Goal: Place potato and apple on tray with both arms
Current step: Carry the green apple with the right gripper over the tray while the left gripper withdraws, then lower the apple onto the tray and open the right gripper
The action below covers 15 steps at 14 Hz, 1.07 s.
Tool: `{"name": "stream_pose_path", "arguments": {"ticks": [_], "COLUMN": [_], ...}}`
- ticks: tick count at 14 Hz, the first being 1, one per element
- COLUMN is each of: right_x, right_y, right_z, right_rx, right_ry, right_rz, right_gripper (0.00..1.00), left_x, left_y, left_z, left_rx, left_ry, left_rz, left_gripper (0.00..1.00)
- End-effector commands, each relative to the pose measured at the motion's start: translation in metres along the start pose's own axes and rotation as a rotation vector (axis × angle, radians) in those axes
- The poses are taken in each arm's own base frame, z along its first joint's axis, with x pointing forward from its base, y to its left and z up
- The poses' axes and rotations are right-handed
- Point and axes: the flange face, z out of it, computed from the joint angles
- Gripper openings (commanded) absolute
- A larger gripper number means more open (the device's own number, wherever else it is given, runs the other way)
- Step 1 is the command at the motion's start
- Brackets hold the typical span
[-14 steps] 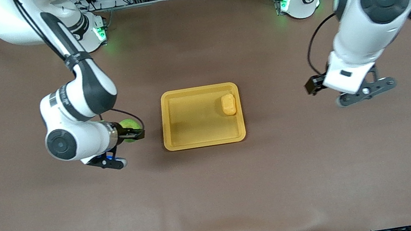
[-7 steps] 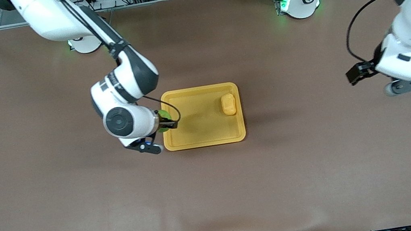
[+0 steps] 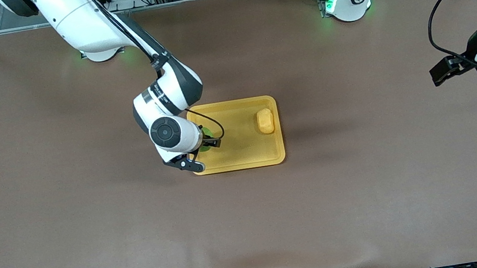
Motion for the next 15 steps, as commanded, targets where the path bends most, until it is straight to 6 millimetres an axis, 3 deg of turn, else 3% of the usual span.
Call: {"name": "stream_pose_path", "arguments": {"ticks": [1,8,11,12,13,14,15], "right_x": [-0.002,-0.001,-0.002,-0.004,-0.004,-0.004,-0.004], "right_y": [-0.003,-0.008,-0.010,-0.012,-0.012,-0.012,-0.012], "right_z": [0.006,0.034,0.045,0.047,0.048,0.048,0.048], "right_rx": [0.012,0.010,0.009,0.008,0.007,0.006,0.005], "right_ry": [0.007,0.015,0.019,0.019,0.018,0.017,0.018], "right_rz": [0.018,0.029,0.039,0.036,0.041,0.068,0.095], "right_gripper": [0.00,0.01,0.10,0.22,0.68,1.00,1.00], "left_x": [-0.010,-0.033,-0.051,-0.058,-0.063,-0.069,-0.073], "left_y": [-0.004,-0.018,-0.019,-0.018,-0.019,-0.019,-0.020], "left_z": [-0.009,-0.029,-0.031,-0.033,-0.033,-0.033,-0.032], "left_rx": [-0.005,-0.059,-0.073,-0.086,-0.095,-0.097,-0.096], "left_ry": [-0.004,-0.026,-0.033,-0.033,-0.038,-0.039,-0.040], "left_rz": [0.019,0.039,0.053,0.054,0.053,0.055,0.053], "left_gripper": [1.00,1.00,1.00,1.00,1.00,1.00,1.00]}}
